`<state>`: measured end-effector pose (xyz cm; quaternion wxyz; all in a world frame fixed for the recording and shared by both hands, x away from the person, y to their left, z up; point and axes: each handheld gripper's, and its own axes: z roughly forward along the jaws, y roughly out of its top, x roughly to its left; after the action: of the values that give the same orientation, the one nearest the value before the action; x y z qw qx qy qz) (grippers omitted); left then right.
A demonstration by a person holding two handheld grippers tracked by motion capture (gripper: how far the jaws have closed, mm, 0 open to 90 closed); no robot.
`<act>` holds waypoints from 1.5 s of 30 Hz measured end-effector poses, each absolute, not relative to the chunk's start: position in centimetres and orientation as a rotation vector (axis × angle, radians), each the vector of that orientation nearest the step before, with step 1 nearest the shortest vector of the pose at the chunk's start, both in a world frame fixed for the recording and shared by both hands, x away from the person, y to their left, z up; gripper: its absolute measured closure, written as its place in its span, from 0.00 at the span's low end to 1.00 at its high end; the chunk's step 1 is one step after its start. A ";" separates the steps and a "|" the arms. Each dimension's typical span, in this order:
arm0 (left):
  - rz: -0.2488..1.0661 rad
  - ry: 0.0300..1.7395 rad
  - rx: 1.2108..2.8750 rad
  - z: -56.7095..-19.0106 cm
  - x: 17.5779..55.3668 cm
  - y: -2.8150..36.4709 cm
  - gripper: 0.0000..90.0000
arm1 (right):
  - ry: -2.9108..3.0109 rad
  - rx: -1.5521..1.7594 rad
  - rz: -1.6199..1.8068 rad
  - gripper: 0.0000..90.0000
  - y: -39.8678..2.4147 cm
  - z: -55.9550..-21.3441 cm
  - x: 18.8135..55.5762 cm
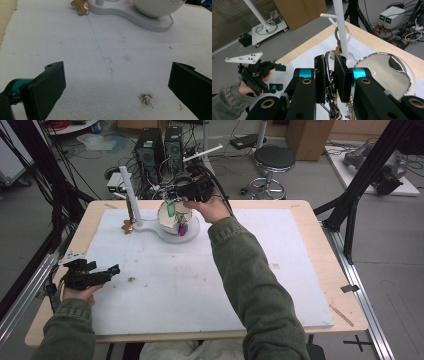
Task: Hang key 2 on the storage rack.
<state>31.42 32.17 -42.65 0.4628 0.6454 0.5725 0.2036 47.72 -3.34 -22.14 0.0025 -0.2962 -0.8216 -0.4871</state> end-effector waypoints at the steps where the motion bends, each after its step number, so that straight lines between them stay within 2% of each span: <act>1: 0.500 1.406 1.588 -42.7 31.4 32.2 0.02 | -2.575 -0.923 -1.526 0.89 -3.2 -22.1 47.8; 31: 0.506 1.407 1.571 -42.6 31.3 32.6 0.02 | -2.532 -0.832 -1.504 0.89 3.7 -21.0 51.0; 45: 0.547 1.395 1.543 -42.4 31.1 32.9 0.02 | -2.548 -0.751 -1.475 0.89 8.4 -20.5 51.9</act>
<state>31.12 32.87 -42.36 0.4754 0.6312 0.5705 0.2237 51.88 8.38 -20.55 0.0515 -0.2467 -0.8376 -0.4846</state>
